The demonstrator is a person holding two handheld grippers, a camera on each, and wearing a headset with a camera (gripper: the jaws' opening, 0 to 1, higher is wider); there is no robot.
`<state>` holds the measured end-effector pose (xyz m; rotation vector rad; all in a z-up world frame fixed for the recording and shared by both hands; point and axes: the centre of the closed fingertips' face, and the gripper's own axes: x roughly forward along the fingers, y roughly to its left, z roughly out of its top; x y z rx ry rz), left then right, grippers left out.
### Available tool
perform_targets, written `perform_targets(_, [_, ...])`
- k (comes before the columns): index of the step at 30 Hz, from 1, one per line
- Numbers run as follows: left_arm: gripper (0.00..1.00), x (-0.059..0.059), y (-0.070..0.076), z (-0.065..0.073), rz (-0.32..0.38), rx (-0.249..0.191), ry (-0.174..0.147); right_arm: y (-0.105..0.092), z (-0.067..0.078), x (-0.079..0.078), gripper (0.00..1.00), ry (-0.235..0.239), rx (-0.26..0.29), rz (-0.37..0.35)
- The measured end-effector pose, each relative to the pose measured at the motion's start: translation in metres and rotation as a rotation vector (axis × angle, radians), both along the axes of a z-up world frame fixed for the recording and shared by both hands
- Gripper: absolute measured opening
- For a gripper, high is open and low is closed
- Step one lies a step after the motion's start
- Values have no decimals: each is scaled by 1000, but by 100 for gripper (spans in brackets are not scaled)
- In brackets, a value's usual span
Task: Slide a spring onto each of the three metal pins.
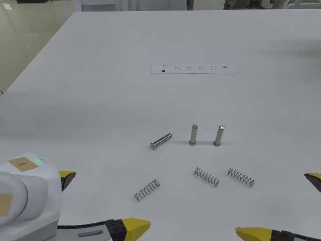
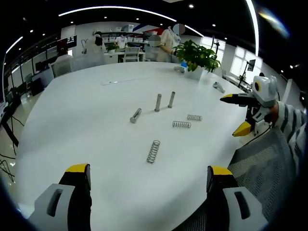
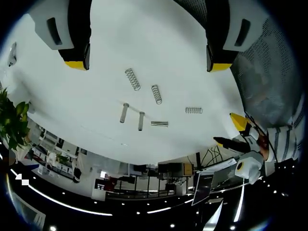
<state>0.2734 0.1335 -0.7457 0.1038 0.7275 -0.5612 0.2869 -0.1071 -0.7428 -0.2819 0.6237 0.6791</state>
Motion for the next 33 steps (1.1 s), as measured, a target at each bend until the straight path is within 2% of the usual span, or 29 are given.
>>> perform_targets(4, [98,1,1,1,-1,0,1,0,1,1,99,-4,5,-2])
perform_targets(8, [98,2,0,2,-13,1,-14,-1,1,3,99,-4,0,-6])
perform_targets(18, [98,3,-2,1,-13,0,-5,-2,1,1,99,0,3,-12])
perform_targets(33, [98,6,2,2,4,-4,-9,-1,6,4,99,-4,9,-21])
